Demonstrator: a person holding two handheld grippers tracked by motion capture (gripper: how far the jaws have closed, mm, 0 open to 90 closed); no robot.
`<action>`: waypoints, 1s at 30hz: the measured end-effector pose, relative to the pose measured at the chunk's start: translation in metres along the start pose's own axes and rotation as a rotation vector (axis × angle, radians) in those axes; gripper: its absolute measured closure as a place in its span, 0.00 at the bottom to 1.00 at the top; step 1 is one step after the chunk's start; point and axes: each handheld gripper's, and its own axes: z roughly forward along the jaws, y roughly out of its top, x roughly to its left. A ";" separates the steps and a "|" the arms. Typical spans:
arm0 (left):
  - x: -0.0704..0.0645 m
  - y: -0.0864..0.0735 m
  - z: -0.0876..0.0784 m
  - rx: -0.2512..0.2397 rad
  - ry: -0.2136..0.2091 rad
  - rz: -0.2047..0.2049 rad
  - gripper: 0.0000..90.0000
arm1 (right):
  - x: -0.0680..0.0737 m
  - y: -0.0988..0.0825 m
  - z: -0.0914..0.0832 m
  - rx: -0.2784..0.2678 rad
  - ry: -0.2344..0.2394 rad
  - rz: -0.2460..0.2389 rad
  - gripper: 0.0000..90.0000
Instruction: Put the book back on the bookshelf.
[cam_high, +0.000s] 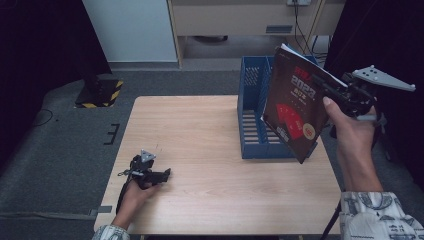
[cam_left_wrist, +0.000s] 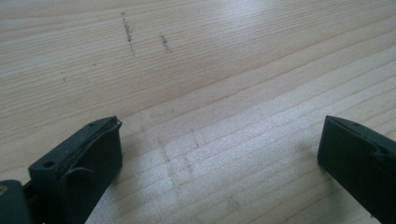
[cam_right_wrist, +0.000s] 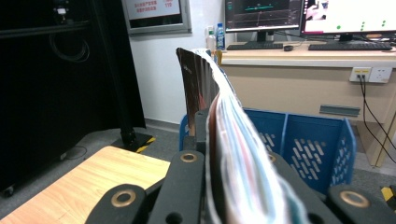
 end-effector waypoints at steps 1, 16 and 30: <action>0.000 0.000 0.000 0.000 0.000 0.000 0.00 | -0.001 0.000 -0.002 -0.002 -0.003 0.001 0.97; 0.000 0.000 0.000 0.000 0.001 0.000 0.00 | -0.022 0.002 -0.027 -0.010 -0.061 0.001 0.97; -0.001 0.000 0.000 0.000 0.001 0.000 0.00 | -0.045 -0.003 -0.031 -0.003 -0.166 0.012 0.97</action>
